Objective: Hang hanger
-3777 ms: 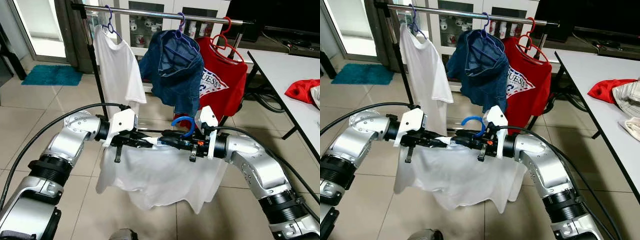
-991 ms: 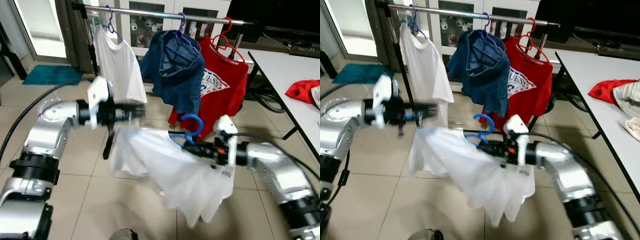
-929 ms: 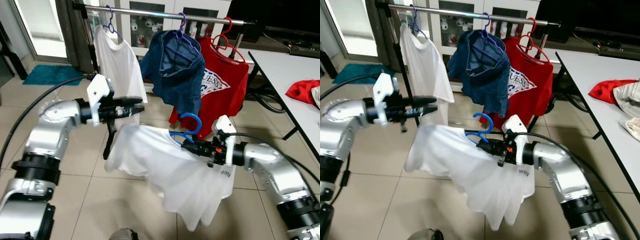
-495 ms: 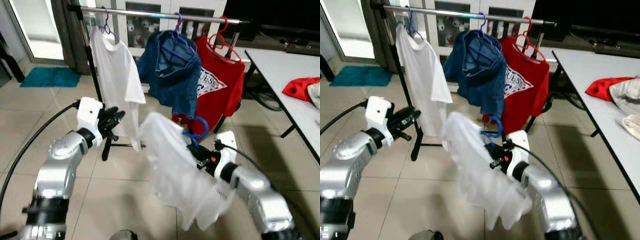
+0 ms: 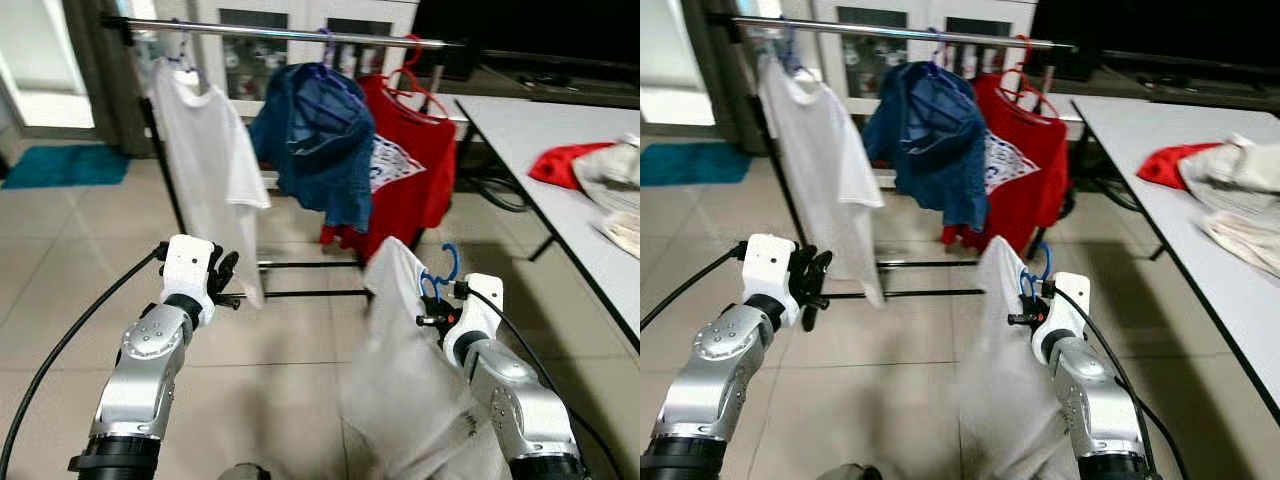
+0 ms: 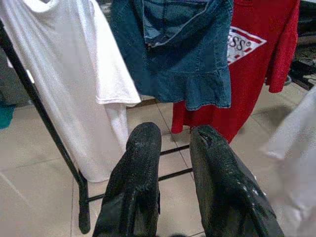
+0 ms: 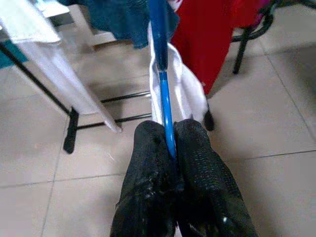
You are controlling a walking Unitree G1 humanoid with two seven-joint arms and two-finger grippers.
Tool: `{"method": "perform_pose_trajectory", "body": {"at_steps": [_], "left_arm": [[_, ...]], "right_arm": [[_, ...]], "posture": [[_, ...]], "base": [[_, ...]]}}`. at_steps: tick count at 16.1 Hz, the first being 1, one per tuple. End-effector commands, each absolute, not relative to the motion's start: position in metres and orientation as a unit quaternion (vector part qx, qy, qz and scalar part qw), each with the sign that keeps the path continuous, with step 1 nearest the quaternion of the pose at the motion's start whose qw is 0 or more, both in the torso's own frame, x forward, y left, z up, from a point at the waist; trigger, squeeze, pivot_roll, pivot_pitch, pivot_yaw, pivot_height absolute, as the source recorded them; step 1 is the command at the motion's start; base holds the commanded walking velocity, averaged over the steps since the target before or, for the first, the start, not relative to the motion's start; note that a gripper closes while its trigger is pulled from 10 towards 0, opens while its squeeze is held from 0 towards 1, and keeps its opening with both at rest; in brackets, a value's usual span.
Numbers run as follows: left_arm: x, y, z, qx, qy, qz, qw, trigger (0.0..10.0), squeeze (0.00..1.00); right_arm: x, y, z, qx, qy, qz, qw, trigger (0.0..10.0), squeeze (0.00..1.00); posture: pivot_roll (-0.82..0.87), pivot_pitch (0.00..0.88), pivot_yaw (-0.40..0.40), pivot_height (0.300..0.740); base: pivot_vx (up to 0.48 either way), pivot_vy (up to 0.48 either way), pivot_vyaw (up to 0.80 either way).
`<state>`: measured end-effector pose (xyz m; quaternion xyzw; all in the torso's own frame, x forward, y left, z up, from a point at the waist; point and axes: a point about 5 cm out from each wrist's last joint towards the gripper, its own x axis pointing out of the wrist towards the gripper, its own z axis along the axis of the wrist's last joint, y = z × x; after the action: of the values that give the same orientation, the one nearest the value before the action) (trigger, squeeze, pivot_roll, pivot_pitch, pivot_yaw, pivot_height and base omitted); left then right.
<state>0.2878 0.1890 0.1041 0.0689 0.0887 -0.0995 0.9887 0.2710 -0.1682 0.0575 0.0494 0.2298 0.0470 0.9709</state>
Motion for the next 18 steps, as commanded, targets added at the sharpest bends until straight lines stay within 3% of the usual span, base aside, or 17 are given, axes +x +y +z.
{"method": "perform_pose_trajectory", "body": {"at_steps": [1, 4, 8, 18], "left_arm": [[0.289, 0.186, 0.111, 0.075, 0.078, -0.099, 0.989, 10.0, 0.00], [0.292, 0.180, 0.109, 0.066, 0.084, -0.097, 0.990, 10.0, 0.00], [0.294, 0.175, 0.115, 0.058, 0.083, -0.102, 0.990, 10.0, 0.00], [0.294, 0.176, 0.116, 0.053, 0.099, -0.091, 0.989, 10.0, 0.00]], "right_arm": [[0.285, -0.168, 0.081, 0.026, 0.155, 0.044, 0.987, 10.0, 0.00], [0.288, -0.161, 0.090, 0.033, 0.139, 0.051, 0.988, 10.0, 0.00], [0.294, -0.163, 0.096, 0.046, 0.121, 0.039, 0.991, 10.0, 0.00], [0.291, -0.159, 0.097, 0.088, 0.119, 0.022, 0.989, 10.0, 0.00]], "posture": [[-0.04, 0.003, -0.037, 0.740], [-0.04, 0.002, -0.031, 0.740], [-0.04, 0.011, -0.029, 0.740], [-0.04, 0.031, -0.015, 0.740]], "base": [[0.289, 0.000, 0.00], [0.291, 0.000, 0.00], [0.297, 0.000, 0.66], [0.224, 0.000, 0.00]]}}
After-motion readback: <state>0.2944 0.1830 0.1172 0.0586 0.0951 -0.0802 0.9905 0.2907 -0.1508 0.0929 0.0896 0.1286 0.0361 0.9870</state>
